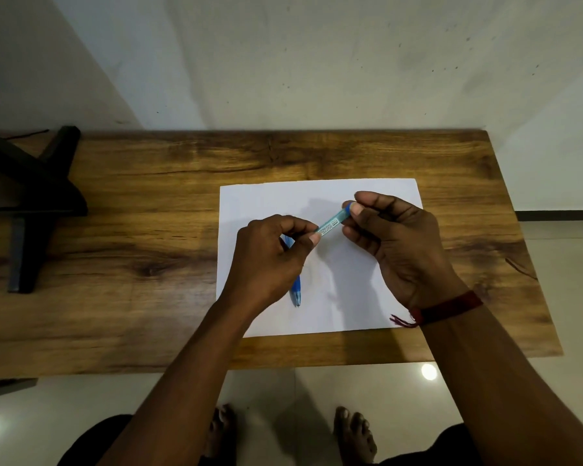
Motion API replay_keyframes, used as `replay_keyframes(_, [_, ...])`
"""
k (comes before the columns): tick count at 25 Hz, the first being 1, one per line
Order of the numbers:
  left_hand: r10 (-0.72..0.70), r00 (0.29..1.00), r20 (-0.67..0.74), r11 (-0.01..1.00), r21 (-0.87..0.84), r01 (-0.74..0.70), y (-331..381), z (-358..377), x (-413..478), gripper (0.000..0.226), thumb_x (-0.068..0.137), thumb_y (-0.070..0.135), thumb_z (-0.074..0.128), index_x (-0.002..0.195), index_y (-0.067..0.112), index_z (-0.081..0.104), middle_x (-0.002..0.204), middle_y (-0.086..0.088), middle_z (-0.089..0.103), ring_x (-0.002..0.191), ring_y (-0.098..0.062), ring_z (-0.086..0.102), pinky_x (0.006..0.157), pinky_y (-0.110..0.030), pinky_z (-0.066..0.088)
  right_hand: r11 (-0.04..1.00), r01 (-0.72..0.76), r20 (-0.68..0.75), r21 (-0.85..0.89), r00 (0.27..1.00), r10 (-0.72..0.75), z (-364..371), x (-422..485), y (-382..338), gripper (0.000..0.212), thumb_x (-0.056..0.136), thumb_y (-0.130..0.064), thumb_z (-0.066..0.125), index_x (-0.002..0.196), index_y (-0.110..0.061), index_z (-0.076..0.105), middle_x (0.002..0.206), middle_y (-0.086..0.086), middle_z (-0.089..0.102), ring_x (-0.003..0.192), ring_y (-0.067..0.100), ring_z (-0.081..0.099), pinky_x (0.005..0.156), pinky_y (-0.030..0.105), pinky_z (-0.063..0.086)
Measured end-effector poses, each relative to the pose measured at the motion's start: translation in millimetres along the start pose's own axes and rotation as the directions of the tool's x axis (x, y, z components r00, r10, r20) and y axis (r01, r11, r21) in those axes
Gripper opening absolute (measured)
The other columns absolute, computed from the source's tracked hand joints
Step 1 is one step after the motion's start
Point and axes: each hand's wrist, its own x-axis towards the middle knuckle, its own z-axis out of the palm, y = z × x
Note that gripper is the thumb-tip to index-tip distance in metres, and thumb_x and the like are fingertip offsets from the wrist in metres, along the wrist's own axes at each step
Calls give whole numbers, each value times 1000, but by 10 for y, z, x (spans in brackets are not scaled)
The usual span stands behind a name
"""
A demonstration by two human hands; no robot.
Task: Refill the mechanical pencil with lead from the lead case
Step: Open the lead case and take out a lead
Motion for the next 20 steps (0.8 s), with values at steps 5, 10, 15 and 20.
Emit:
replay_keyframes(5, [12, 1000, -22, 999, 50, -10, -21, -4, 12, 17, 84, 30, 69, 97, 21, 75, 92, 10, 68, 74, -8, 60, 65, -12, 46, 999, -33, -8, -32, 999, 32, 26, -10, 4, 25, 66, -9, 75, 91, -6, 74, 92, 12, 77, 92, 26, 73, 73, 30, 60])
replay_keyframes(10, [23, 999, -39, 998, 63, -21, -17, 7, 19, 14, 84, 30, 69, 94, 22, 75, 85, 14, 63, 70, -7, 58, 69, -19, 48, 998, -39, -29, -52, 999, 38, 27, -8, 4, 26, 65, -10, 75, 90, -7, 74, 90, 11, 77, 90, 25, 73, 71, 30, 60])
replay_keyframes(15, [58, 998, 17, 996, 63, -59, -6, 18, 18, 10, 84, 30, 68, 91, 25, 73, 84, 16, 63, 70, -6, 58, 61, -12, 43, 999, -48, -32, -19, 998, 48, -3, -8, -5, 22, 66, -9, 76, 89, -7, 75, 91, 12, 77, 89, 25, 73, 70, 29, 59])
replay_keyframes(20, [-21, 999, -25, 1000, -24, 20, 1, 42, 29, 5, 84, 29, 68, 88, 28, 72, 78, 25, 60, 73, -4, 58, 60, -6, 41, 994, -96, 3, 45, 995, 96, -21, -3, -17, 25, 67, -7, 76, 91, -2, 74, 95, 19, 75, 93, 31, 72, 72, 31, 59])
